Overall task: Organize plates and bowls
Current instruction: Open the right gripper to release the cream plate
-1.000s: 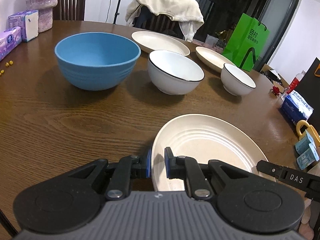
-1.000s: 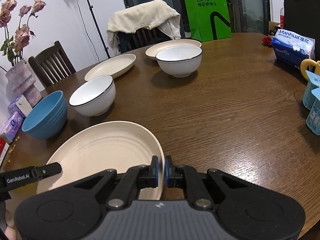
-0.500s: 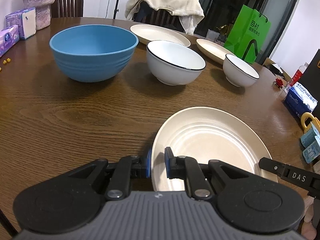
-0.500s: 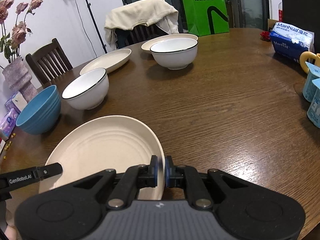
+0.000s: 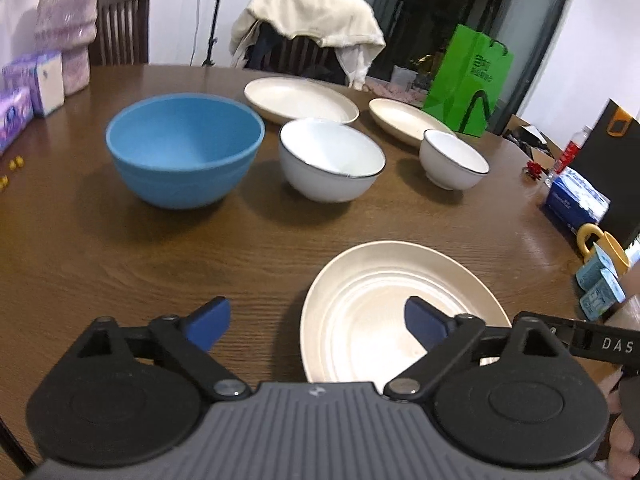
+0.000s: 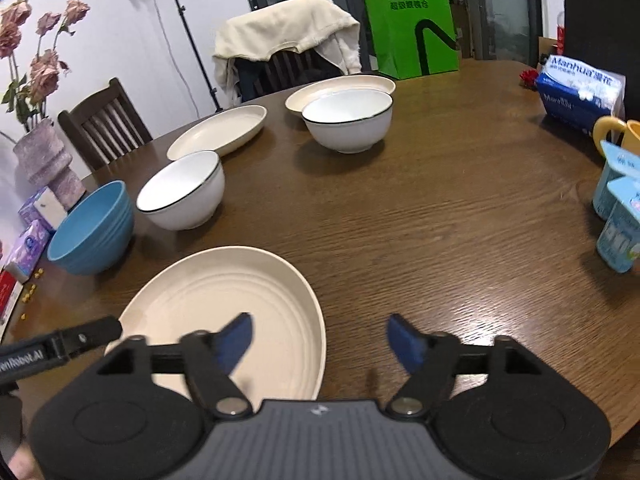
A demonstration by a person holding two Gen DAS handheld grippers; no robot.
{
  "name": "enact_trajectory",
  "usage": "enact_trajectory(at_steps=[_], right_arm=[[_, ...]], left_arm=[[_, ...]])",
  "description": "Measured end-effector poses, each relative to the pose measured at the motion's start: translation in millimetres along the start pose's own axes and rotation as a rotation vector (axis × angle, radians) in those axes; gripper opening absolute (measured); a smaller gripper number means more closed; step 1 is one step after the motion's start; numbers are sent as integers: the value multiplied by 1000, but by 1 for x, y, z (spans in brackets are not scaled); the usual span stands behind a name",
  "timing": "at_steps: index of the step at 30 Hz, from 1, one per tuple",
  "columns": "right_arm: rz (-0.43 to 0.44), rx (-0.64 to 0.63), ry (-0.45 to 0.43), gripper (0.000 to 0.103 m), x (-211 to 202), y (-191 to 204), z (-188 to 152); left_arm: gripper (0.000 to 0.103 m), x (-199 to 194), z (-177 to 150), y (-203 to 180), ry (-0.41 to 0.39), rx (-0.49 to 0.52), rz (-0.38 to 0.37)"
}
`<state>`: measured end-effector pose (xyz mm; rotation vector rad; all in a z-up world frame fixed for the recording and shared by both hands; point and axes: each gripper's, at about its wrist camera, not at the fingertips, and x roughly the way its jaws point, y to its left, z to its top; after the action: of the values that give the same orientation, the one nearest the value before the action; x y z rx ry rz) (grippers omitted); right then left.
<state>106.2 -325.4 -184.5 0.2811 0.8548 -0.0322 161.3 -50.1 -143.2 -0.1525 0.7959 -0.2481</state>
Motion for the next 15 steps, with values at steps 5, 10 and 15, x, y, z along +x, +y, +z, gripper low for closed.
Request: enact_trajectory(at_steps=[5,10,15], right_arm=[[27,-7,46,99,-20,3,4],[26,-35,82,103,-41,12,6],[36,-28,85,103,-65,17,12]], left_arm=[[103,-22,5,1,-11,29,2],[103,-45,12,1,-6,52,17],[103,-73,22,3,-15,59,37]])
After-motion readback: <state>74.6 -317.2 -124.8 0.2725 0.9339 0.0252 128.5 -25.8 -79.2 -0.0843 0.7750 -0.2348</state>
